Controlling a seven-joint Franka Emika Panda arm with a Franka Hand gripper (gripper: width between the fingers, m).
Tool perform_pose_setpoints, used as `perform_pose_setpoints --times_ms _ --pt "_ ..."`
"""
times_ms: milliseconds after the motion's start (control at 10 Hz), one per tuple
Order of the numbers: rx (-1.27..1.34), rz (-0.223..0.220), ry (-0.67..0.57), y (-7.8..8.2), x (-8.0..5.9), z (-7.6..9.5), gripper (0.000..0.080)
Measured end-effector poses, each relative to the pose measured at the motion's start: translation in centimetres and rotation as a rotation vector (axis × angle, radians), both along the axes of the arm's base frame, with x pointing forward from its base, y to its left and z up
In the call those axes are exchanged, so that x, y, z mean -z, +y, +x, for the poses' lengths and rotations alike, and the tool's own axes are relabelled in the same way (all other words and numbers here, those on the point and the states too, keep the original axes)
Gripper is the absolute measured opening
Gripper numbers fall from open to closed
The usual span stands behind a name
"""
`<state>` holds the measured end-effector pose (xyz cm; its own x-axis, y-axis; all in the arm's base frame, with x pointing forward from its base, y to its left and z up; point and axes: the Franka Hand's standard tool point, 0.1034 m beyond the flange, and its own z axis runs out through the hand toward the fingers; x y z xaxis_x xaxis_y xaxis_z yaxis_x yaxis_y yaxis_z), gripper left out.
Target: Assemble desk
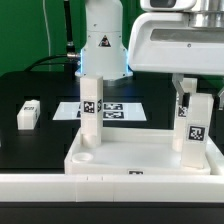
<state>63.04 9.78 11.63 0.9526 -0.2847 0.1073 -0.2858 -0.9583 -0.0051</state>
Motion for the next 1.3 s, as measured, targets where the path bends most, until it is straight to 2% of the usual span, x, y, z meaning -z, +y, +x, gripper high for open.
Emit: perform_pose_setpoints --times_ms 500,1000,1300 --pt "0.368 0.039 -0.008 0.14 0.06 -0.07 0.0292" --pt "0.839 0.122 -0.045 0.57 0.16 -0.03 0.0293" --pt "1.094 0.193 -0.027 0.65 0.17 -0.02 0.0293"
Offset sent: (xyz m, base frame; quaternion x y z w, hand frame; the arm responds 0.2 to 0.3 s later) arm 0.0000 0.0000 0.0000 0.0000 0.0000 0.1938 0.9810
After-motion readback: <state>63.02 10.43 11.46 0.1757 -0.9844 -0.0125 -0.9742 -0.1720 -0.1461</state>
